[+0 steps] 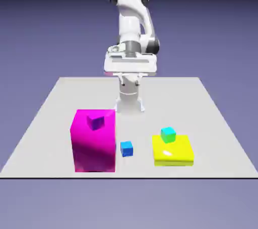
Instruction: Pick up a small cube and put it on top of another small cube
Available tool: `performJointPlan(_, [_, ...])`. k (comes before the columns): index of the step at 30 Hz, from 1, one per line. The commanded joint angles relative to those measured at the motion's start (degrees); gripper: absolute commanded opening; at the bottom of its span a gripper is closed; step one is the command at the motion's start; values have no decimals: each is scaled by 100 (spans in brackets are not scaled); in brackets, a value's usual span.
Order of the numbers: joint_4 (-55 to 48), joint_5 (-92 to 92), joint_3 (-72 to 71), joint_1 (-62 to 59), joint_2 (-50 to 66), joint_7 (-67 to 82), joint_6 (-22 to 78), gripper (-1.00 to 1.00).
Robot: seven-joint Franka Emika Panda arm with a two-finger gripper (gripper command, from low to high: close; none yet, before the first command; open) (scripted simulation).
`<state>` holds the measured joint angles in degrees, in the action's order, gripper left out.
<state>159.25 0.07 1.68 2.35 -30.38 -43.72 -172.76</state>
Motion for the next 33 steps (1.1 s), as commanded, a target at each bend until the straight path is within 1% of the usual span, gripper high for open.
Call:
performJointPlan(1, [-43,-5,45,104,208,-65,198,0])
performJointPlan(4, [-171,-20,179,414,831,-260,791,0])
performJointPlan(9, [97,-130,-17,679,1801,-314,2029,0])
performJointPlan(12, [379,-461,-51,628,2419,-11,2764,0])
performJointPlan(15, [715,-1098,99,304,2944,687,3269,0])
performJointPlan(20, [939,-2091,644,-509,2840,1933,2792,0])
performJointPlan(26, [1043,-3136,1353,-1465,2403,3291,1821,0])
performJointPlan(27, [1043,-3136,1353,-1465,2403,3291,1820,0])
performJointPlan(33, [816,-3913,1895,-1163,3647,2630,784,0])
